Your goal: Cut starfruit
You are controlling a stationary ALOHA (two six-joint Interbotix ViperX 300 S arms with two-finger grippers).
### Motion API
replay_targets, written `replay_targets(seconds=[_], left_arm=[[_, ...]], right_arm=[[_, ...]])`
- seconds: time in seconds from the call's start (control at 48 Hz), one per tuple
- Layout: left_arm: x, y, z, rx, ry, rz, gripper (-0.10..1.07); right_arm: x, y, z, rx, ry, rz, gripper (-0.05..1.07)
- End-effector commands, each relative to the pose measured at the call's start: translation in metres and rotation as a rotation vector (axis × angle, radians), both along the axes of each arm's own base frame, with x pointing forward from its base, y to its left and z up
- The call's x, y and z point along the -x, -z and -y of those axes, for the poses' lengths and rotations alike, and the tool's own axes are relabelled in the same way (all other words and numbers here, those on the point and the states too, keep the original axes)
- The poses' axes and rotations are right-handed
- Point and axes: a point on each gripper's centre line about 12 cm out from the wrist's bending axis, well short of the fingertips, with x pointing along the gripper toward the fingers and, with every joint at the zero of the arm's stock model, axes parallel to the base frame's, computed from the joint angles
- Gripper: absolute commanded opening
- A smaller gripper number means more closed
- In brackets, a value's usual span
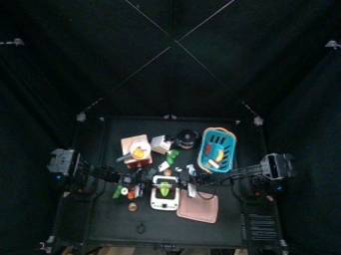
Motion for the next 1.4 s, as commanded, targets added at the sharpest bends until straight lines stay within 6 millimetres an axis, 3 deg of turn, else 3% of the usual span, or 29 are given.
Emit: replay_targets(seconds=[0.0, 0.542, 0.729, 1.146, 1.375], left_arm=[[-0.008, -0.007, 0.001, 0.001, 0.003, 0.028, 0.35], [-0.008, -0.007, 0.003, 0.0, 0.009, 0.022, 0.35], [-0.009, -0.011, 0.004, 0.0, 0.013, 0.035, 0.35], [-0.004, -0.061, 0.003, -0.011, 0.032, 0.193, 0.35], [-0.002, -0.062, 0.001, -0.027, 0.041, 0.198, 0.35]], right_arm=[[-0.006, -0.009, 0.004, 0.001, 0.009, 0.029, 0.48], [-0.008, -0.005, 0.003, -0.001, 0.008, 0.018, 0.48], [-0.009, -0.013, 0.003, 0.001, 0.007, 0.037, 0.48], [-0.015, -0.053, 0.01, 0.071, -0.017, 0.117, 0.48], [-0.015, -0.055, 0.011, 0.077, -0.016, 0.121, 0.48]])
